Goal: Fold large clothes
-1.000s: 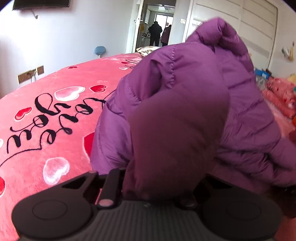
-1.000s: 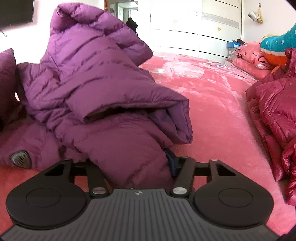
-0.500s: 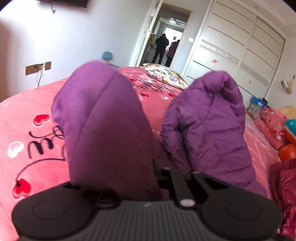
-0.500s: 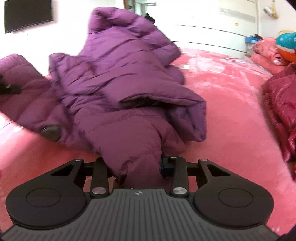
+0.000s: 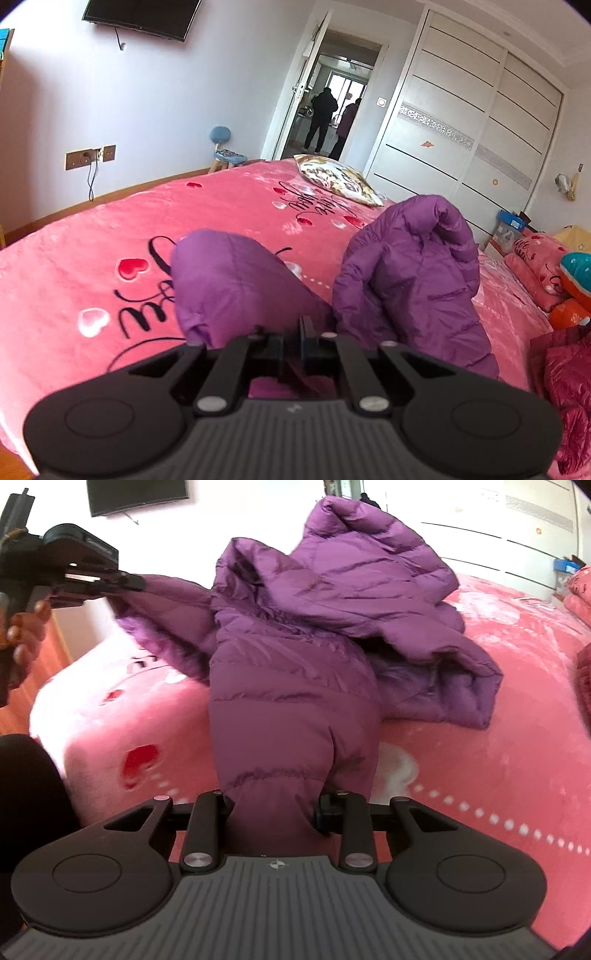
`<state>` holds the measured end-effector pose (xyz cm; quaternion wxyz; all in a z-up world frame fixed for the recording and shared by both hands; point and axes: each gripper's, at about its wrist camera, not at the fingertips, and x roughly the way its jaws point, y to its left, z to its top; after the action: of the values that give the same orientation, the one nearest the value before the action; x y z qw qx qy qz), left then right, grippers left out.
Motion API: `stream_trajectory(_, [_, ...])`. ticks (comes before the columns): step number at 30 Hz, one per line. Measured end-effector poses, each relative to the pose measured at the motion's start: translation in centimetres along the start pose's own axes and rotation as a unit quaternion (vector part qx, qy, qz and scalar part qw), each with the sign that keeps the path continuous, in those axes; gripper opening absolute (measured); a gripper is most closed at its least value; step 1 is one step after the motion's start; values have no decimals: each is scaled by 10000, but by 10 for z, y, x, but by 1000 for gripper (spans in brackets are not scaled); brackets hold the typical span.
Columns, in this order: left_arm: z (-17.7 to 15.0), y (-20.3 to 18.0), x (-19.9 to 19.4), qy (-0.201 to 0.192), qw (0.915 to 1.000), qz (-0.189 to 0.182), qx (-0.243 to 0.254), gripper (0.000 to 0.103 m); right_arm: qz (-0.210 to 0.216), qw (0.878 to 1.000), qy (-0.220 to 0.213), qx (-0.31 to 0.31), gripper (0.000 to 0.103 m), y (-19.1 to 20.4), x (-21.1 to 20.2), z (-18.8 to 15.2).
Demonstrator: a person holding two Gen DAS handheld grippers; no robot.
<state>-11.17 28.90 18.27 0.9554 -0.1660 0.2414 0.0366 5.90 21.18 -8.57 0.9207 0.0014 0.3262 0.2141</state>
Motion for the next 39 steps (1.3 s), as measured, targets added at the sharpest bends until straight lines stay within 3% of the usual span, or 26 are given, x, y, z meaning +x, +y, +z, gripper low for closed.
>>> stream_trajectory(6, [-7,9,-12,68,9999,106,99,4,507,9986,138,105,36,17,-9,0])
stream_trajectory(11, [-10,2,-19,102,9996,-6,263,4,536,9971,535,-22,38,29,7,-9])
stream_trajectory(18, [-25,-9,-15,93,9979,-184,617,4,550,9940,734,603,57,9,20,-13])
stream_trajectory(21, [-36,-9,-1,201,9972,-272,664,4,436,9939,734,701,70,5,21,-15])
stream_trajectory(25, [-54,-8,18,340,9956,-263,831,4,352,9940,611,837,96,0,11,-14])
stream_trajectory(33, [-63,-2,41,139,9922,-312,1201,10,223,9920,229,1222,102,-8,-17,-5])
stream_trajectory(39, [-61,7,56,101,9932,-292,1123,14,-266,9936,-174,1087,103,-6,-31,11])
